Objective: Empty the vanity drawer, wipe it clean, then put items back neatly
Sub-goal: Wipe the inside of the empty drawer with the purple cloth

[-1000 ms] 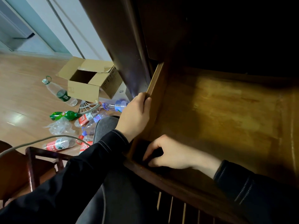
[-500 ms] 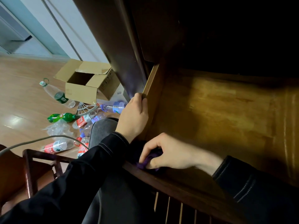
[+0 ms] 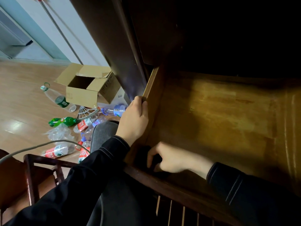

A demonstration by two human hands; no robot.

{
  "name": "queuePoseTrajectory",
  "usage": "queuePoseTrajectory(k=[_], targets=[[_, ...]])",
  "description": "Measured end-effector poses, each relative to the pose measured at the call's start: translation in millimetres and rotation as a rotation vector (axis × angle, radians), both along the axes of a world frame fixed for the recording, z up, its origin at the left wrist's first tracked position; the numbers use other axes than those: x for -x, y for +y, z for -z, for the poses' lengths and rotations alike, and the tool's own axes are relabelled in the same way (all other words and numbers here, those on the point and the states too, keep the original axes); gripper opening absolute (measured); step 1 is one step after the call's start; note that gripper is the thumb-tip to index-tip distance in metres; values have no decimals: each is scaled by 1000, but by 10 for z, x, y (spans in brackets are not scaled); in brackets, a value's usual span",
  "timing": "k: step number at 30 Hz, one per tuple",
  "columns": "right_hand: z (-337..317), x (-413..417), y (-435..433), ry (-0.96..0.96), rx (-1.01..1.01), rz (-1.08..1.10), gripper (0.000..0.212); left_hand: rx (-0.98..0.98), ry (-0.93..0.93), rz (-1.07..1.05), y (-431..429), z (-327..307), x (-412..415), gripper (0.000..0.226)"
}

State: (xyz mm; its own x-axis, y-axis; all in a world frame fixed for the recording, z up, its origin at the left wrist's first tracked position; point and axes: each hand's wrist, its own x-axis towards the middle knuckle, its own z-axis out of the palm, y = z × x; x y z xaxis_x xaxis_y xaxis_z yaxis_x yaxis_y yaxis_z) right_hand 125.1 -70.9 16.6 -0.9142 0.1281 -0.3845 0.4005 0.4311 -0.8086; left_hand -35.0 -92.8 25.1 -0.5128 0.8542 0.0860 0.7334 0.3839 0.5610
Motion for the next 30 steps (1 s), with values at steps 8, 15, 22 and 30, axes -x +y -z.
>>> queuePoseTrajectory(k=[8, 15, 22, 30], targets=[[-181, -105, 54, 229, 275, 62, 17, -8, -1, 5, 8, -1, 0, 18], [-199, -95, 47, 303, 284, 57, 14, -13, -3, 2, 2, -2, -4, 18], [-201, 7, 44, 245, 230, 34, 15, -9, -8, -1, -5, -9, -5, 20], [26, -83, 44, 85, 66, 38, 18, -1, -16, -3, -5, -6, -8, 23]])
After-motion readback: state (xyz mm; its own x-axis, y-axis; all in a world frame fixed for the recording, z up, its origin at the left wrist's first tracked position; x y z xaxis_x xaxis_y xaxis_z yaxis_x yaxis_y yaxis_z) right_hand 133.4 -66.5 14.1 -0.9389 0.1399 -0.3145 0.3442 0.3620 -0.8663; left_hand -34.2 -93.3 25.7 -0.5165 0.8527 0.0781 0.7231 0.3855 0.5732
